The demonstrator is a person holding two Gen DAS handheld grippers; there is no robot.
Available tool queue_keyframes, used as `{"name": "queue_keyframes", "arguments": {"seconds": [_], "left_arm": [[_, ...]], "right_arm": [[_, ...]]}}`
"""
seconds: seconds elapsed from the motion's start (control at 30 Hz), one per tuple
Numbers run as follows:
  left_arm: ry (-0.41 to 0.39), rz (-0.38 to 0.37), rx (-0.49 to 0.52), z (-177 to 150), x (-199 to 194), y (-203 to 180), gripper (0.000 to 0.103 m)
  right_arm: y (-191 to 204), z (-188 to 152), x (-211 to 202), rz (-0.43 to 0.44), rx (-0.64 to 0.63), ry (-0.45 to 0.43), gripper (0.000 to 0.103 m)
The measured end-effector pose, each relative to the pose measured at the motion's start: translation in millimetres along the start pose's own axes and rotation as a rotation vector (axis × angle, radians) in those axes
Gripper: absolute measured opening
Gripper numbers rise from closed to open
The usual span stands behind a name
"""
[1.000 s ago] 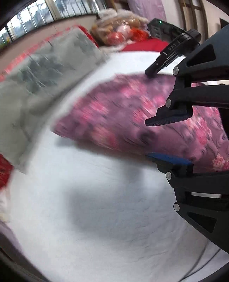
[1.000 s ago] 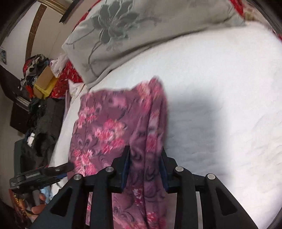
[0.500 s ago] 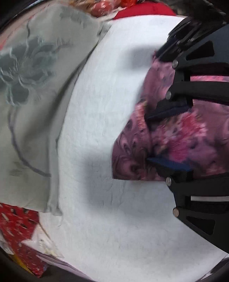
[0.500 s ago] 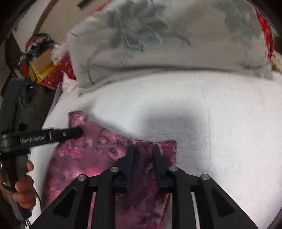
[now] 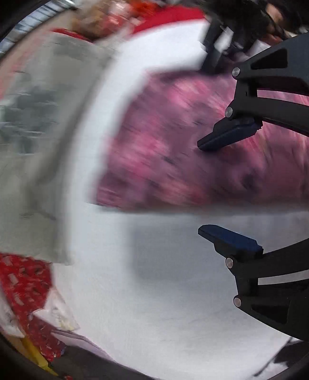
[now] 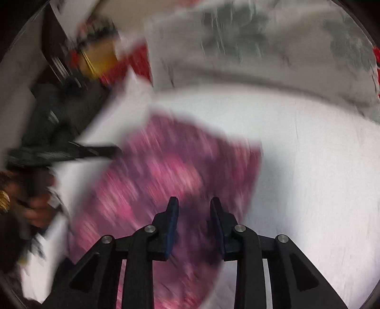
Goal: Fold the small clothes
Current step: 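Lower the folded shirt onto the bed and release both tools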
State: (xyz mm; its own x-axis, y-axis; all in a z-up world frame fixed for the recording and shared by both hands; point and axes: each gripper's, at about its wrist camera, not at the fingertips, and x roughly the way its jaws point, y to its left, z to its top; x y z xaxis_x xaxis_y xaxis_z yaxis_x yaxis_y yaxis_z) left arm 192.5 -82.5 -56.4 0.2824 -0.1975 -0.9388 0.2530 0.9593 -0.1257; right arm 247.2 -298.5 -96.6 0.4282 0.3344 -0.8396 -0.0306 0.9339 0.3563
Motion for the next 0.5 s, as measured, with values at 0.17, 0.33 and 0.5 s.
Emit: {"name": "queue_keyframes", "arguments": {"seconds": [0.17, 0.33, 0.5], "left_arm": [[-0.012, -0.078, -0.085, -23.7, -43.6, 11.7, 0.061], [-0.005, 0.037, 0.016, -73.4, -52.1, -0.1, 0.07], [-0.053, 0.079, 0.043, -104.3, -92.0, -5.1, 0.067]], "right_arm": [[17.1, -3.7, -38.2, 0.013, -0.003, -0.01, 0.031], [39.1, -50.7, -29.5, -0.155, -0.176, 0.11, 0.06], [28.5, -64.5, -59.2, -0.211, 0.032, 0.068, 0.07]]}}
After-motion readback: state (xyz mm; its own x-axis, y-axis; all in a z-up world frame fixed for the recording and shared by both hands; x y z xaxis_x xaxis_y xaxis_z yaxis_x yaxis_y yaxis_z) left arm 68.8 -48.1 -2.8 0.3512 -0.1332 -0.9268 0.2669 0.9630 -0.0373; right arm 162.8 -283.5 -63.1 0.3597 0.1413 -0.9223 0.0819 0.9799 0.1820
